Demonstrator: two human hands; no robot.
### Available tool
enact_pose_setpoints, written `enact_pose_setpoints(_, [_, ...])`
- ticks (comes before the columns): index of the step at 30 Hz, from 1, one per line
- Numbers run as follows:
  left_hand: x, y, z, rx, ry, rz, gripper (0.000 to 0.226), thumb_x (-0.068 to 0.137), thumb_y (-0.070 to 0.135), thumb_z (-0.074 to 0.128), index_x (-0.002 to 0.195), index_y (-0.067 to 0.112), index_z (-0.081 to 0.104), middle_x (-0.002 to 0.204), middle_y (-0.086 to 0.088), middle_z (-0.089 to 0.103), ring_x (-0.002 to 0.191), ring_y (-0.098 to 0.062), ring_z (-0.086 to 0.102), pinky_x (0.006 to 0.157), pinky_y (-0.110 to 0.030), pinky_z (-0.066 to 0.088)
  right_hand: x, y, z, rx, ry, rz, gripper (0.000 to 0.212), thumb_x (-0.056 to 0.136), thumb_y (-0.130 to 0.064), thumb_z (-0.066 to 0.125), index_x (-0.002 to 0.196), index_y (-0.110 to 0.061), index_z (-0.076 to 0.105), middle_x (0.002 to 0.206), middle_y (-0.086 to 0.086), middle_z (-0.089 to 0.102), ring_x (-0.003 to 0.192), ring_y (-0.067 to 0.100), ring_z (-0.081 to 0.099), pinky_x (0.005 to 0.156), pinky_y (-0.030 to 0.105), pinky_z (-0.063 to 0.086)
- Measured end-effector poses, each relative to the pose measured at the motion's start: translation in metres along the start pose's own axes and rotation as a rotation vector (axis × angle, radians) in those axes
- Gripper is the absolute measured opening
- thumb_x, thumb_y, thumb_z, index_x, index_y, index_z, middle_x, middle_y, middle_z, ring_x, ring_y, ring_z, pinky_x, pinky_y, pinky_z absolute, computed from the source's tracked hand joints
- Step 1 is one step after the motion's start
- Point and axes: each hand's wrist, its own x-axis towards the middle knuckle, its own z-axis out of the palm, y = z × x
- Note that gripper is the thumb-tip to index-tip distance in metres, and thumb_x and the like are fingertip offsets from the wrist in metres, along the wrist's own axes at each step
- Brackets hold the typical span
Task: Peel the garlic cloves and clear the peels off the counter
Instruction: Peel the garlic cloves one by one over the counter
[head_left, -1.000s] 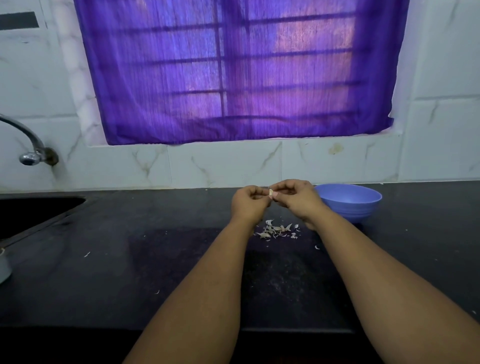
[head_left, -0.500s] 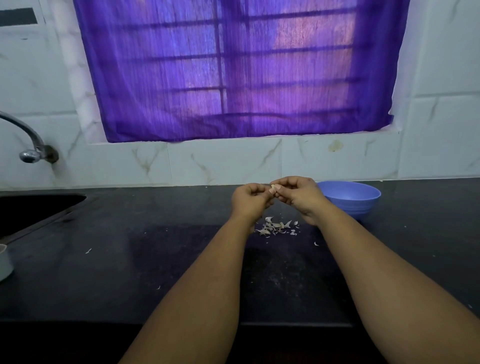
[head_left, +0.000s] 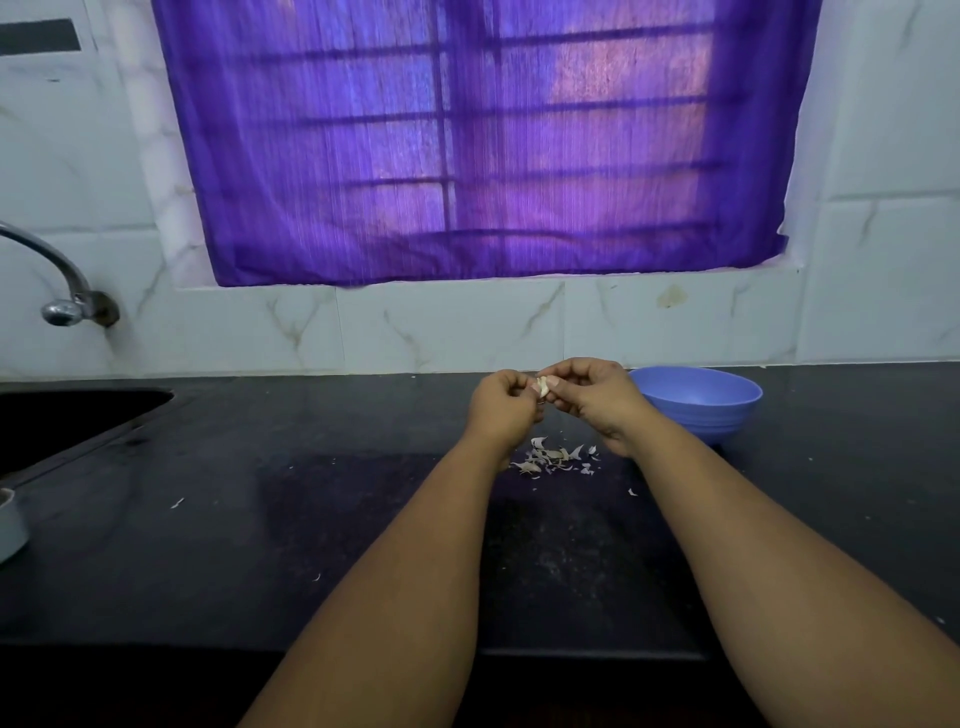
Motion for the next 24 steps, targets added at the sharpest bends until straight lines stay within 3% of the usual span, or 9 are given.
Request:
enact_pose_setpoints(6, [0.001,0.001,-0.001,0.087,-0.030,-0.008,0.018,0.097,0.011,0.051,0.081,0.013,0.058,0.073,-0.006,0.058,0.057,-0.010,0.045,0.055,-0.025,0.039,0.000,-0.001,0.001,0.054,-0.026,0.028,0.013,0.093,0.001,0.055,0.090,-0.007,0.065,0.082,0.007,0.065,0.071,0.010,0.057,0.070,0.018,0.052])
enact_pose_setpoints(11, [0.001,0.005,-0.004,-0.144,-0.088,-0.129,0.028,0.096,0.005,0.051,0.070,0.010,0.060,0.060,-0.002,0.051,0.051,-0.007,0.039,0.054,-0.022,0.031,-0.001,-0.003,0.004,0.196,-0.075,0.030,0.016,0.094,0.003,0.052,0.089,-0.005,0.064,0.081,0.006,0.065,0.070,0.008,0.058,0.067,0.014,0.051])
enact_pose_setpoints(14, [0.000,0.008,-0.006,-0.290,-0.116,-0.215,0.024,0.096,0.002,0.051,0.075,0.005,0.062,0.053,0.003,0.055,0.045,-0.002,0.043,0.049,-0.015,0.035,-0.004,-0.005,0.004,0.239,-0.099,0.033,0.016,0.094,0.004,0.051,0.089,-0.004,0.063,0.080,0.006,0.064,0.069,0.007,0.057,0.067,0.014,0.050])
enact_pose_setpoints(19, [-0.003,0.013,-0.008,-0.480,-0.140,-0.325,0.019,0.096,-0.003,0.048,0.083,0.001,0.062,0.062,-0.002,0.061,0.048,-0.002,0.046,0.044,-0.010,0.041,-0.006,-0.007,0.005,0.270,-0.116,0.034,0.015,0.094,0.004,0.051,0.090,-0.004,0.063,0.082,0.007,0.064,0.071,0.007,0.058,0.067,0.012,0.050])
enact_pose_setpoints(24, [-0.007,0.019,-0.011,-0.558,-0.207,-0.369,0.023,0.096,-0.005,0.043,0.081,0.003,0.059,0.055,0.001,0.058,0.043,-0.001,0.044,0.042,-0.008,0.037,-0.006,-0.008,0.004,0.338,-0.139,0.034,0.014,0.094,0.003,0.050,0.092,-0.004,0.063,0.083,0.010,0.062,0.073,0.011,0.058,0.067,0.013,0.052])
